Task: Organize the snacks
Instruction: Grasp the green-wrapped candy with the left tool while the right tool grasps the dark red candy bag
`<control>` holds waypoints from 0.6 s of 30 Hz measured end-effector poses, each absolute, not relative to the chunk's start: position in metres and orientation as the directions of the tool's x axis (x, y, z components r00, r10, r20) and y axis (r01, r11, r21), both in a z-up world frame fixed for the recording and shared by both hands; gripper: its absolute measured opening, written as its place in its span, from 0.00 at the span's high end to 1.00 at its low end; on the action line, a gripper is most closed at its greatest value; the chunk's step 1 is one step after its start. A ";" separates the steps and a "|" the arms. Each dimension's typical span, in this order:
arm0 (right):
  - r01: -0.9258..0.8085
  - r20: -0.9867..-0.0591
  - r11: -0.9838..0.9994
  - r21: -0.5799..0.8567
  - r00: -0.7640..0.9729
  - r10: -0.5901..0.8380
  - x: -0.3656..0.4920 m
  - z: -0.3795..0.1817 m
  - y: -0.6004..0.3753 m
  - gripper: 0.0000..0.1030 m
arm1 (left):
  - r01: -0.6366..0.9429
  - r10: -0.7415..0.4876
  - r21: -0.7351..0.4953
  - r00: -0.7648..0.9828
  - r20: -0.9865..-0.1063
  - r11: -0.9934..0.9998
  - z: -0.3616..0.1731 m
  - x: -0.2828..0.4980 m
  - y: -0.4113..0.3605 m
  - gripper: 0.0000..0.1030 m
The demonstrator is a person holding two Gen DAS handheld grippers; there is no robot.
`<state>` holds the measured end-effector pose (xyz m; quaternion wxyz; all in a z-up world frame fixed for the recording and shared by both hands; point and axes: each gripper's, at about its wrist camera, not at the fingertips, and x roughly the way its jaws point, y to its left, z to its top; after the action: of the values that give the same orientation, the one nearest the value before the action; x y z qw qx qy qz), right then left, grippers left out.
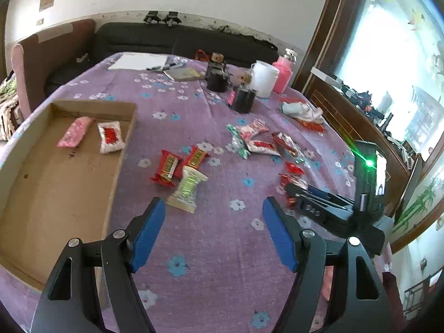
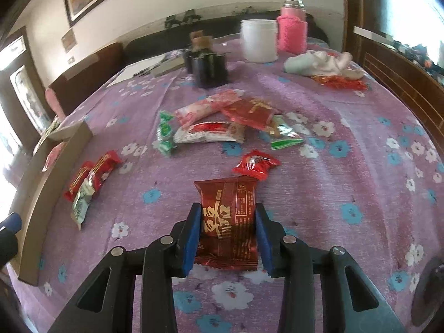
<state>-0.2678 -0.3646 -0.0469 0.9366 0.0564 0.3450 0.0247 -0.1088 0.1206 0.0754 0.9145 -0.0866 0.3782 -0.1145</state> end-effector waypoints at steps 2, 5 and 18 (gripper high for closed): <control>0.014 -0.646 0.991 0.135 0.759 0.078 -0.268 -0.047 -0.371 0.62 | 0.136 -0.257 -0.227 0.688 -0.678 0.964 0.077 -0.106 0.126 0.30; 0.019 -0.648 0.982 0.187 0.753 0.109 -0.267 -0.048 -0.381 0.62 | 0.127 -0.243 -0.215 0.683 -0.689 0.968 0.078 -0.096 0.134 0.30; 0.015 -0.648 0.977 0.214 0.751 0.130 -0.267 -0.049 -0.385 0.61 | 0.199 -0.116 -0.004 0.557 -0.822 0.980 0.018 -0.033 0.080 0.57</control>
<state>-0.2670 -0.3852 -0.0485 0.9299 0.1030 0.3518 0.0311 -0.0334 0.0805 0.0182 0.8812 0.0449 0.4620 -0.0896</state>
